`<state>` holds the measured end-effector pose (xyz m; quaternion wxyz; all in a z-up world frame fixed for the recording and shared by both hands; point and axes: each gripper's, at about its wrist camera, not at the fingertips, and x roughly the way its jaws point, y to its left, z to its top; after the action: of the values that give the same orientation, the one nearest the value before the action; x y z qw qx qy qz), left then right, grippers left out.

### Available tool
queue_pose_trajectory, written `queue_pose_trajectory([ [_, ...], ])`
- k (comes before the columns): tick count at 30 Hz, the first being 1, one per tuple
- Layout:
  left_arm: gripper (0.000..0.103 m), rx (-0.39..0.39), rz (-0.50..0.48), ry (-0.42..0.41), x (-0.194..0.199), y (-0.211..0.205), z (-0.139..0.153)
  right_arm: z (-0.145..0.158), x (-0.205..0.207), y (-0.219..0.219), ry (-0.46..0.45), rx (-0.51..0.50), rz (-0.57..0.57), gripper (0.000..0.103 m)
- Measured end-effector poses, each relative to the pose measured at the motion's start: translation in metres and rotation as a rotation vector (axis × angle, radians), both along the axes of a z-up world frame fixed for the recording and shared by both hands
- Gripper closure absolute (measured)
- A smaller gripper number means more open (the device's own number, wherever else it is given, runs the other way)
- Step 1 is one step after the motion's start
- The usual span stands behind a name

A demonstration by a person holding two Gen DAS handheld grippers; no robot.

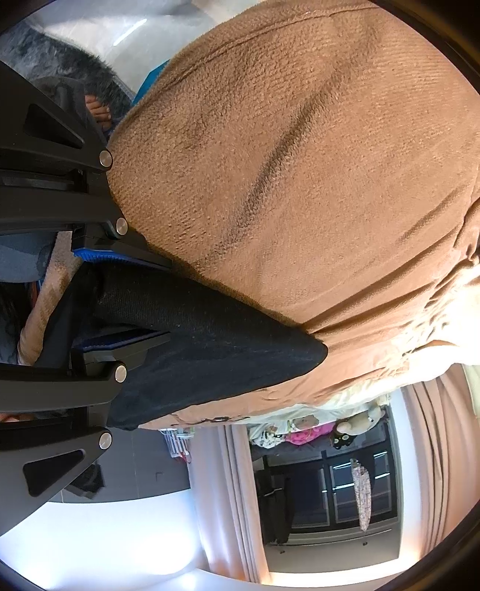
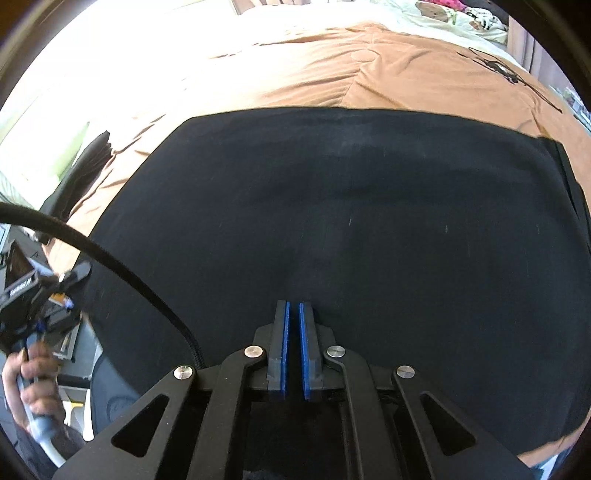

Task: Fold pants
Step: 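Pinch the trouser edge with the right tool while the left tool lifts the corner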

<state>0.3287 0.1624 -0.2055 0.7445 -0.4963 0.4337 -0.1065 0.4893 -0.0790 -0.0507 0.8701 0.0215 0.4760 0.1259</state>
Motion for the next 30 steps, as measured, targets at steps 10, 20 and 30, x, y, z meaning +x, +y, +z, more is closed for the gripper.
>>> queue_pose_trajectory([
  [10,0.070,0.012,0.023,0.013,0.006,-0.004,0.001,-0.008,0.050,0.010,0.014,0.000,-0.071,0.101],
  [20,0.070,0.022,0.033,0.014,0.013,-0.006,-0.001,-0.014,0.081,0.020,0.020,0.005,-0.089,0.101],
  [30,0.070,0.045,-0.007,0.019,0.023,-0.008,0.002,-0.016,0.111,0.022,0.031,0.065,-0.126,0.101],
])
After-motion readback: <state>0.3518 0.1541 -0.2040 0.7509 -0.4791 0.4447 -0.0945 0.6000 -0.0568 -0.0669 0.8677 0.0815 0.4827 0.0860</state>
